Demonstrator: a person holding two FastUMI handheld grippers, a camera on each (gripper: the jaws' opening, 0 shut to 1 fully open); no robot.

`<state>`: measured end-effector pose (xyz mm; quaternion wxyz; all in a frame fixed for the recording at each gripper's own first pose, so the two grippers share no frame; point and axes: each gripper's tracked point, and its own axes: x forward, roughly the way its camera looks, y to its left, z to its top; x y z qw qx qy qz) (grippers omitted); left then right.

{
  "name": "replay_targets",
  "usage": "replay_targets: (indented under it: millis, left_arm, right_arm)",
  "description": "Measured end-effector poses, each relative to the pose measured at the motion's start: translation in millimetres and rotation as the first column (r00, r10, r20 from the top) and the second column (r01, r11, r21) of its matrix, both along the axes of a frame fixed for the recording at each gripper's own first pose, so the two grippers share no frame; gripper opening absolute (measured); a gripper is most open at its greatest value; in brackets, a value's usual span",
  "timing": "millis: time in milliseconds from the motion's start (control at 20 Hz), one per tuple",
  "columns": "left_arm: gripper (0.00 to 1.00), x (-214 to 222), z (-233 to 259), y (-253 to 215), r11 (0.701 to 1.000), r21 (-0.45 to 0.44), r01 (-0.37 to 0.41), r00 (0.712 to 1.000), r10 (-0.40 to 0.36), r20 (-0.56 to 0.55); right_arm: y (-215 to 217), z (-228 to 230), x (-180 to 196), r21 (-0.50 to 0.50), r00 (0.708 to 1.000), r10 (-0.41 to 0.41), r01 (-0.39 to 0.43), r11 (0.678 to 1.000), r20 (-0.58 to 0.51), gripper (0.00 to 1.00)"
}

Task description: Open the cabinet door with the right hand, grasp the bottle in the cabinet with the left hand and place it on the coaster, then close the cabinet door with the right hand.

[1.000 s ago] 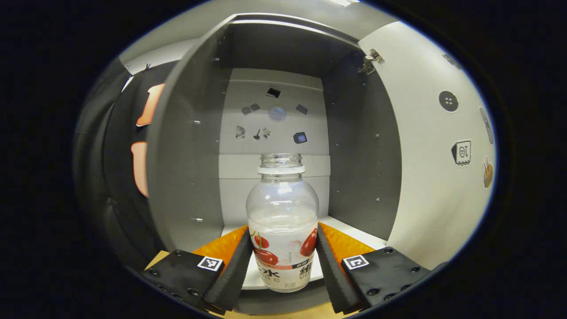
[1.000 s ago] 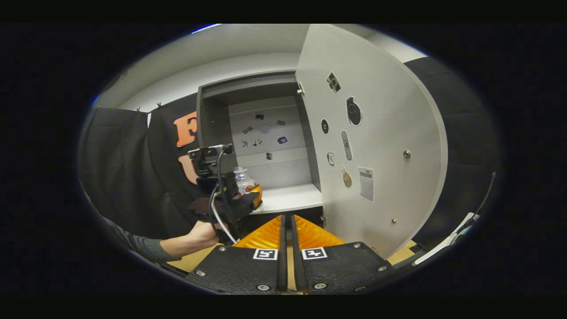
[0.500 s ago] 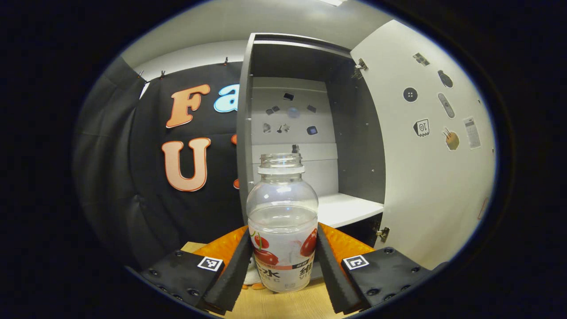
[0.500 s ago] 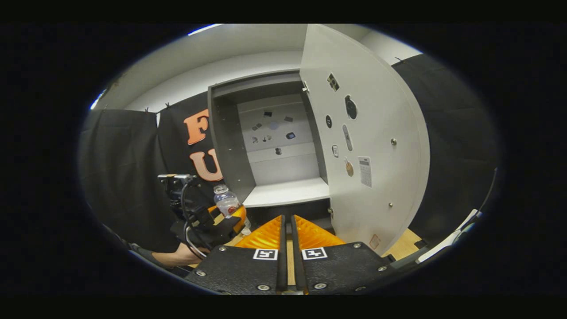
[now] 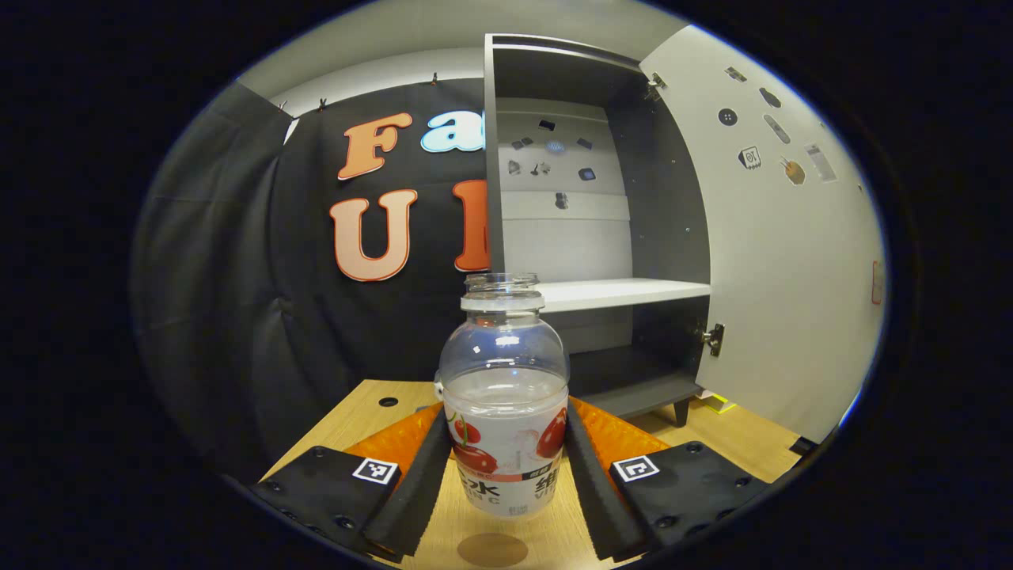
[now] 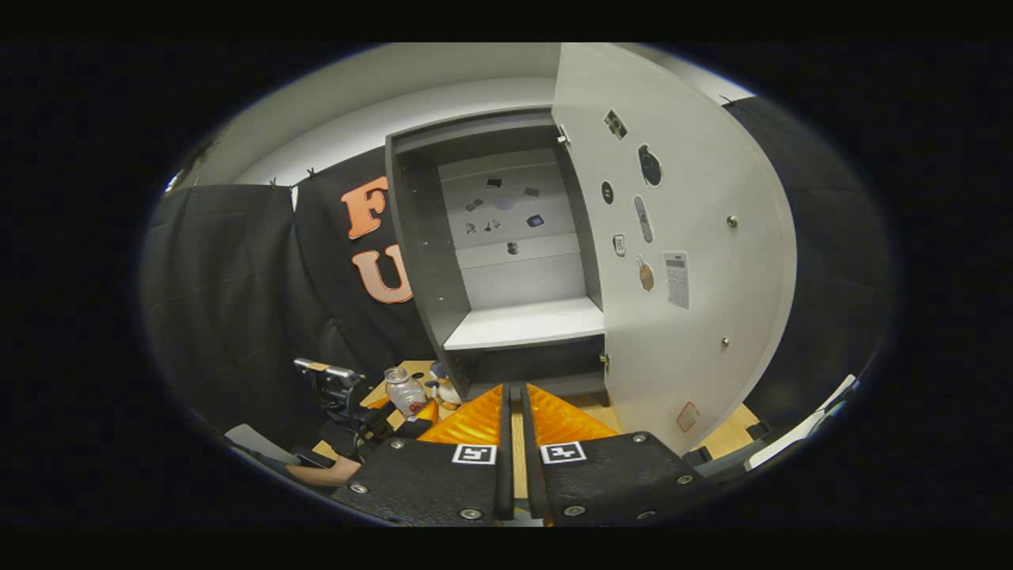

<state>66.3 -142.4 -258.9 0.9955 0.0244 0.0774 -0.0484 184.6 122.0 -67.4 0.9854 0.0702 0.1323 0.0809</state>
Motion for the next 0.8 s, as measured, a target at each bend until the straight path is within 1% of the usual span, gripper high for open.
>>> replay_targets:
  millis: [200,300,500,800]
  left_arm:
    - [0.84,-16,-44,10,1.0,-0.002,-0.016,0.998,0.016,-0.058]
    - [0.84,-20,-61,14,1.0,0.021,-0.022,0.997,0.023,-0.08]
    - [0.84,-21,-90,19,0.999,0.024,-0.024,0.994,0.027,-0.105]
    - [0.84,-19,-123,26,0.999,0.003,-0.046,0.988,0.045,-0.149]
  right_arm:
    - [9,-14,-1,-0.009,0.999,0.022,-0.022,1.0,-0.043,0.07]
    - [12,-22,-1,-0.019,0.998,0.027,-0.028,0.999,-0.064,0.06]
    - [17,-34,-1,-0.009,0.995,0.029,-0.03,1.0,-0.098,0.06]
    - [25,-47,-2,-0.029,0.989,0.029,-0.034,0.999,-0.146,0.06]
